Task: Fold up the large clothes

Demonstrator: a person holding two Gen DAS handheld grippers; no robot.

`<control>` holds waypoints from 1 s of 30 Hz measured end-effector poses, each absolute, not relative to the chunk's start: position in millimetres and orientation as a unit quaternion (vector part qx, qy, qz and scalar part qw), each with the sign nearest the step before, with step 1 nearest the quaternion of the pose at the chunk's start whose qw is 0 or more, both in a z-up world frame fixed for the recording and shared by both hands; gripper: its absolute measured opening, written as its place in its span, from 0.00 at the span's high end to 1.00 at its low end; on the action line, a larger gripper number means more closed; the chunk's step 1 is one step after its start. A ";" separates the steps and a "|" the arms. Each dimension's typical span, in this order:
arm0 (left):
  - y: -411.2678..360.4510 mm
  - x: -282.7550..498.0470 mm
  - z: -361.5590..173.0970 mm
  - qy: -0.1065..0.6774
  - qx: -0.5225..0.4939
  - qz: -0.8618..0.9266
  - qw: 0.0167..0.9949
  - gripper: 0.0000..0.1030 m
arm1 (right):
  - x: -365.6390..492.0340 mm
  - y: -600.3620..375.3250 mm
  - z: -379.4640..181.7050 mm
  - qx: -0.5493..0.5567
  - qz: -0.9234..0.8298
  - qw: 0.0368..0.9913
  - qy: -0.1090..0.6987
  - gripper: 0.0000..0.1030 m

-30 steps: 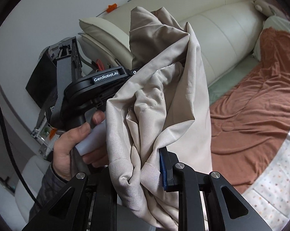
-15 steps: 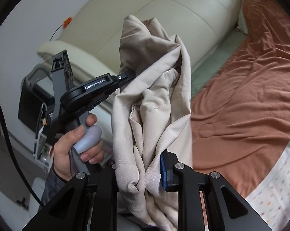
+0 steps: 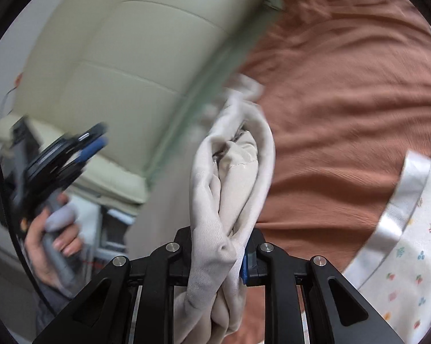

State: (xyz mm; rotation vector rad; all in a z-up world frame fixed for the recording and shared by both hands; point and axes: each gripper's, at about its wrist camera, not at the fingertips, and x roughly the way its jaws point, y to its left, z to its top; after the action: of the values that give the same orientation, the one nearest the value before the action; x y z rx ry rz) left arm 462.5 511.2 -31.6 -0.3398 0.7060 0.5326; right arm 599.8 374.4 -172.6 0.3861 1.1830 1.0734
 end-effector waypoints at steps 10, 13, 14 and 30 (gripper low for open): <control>491.1 425.5 -87.0 0.380 -0.161 0.256 0.874 0.59 | 616.8 376.1 -191.0 0.123 0.428 0.701 0.557 0.68; 477.6 418.6 -96.9 0.391 -0.158 0.251 0.871 0.58 | 611.3 359.9 -190.1 0.085 0.379 0.738 0.552 0.52; 472.2 413.3 -98.6 0.391 -0.155 0.248 0.873 0.54 | 606.7 353.9 -187.5 0.083 0.381 0.739 0.549 0.52; 391.8 339.0 -89.1 0.360 -0.160 0.218 0.893 0.09 | 531.5 253.6 -131.6 0.077 0.378 0.774 0.502 0.21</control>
State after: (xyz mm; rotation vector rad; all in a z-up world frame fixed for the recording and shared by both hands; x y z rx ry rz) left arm 339.0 391.8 -89.1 -0.3320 0.7465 0.4521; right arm 531.5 253.6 -131.6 0.1661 1.0865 0.8181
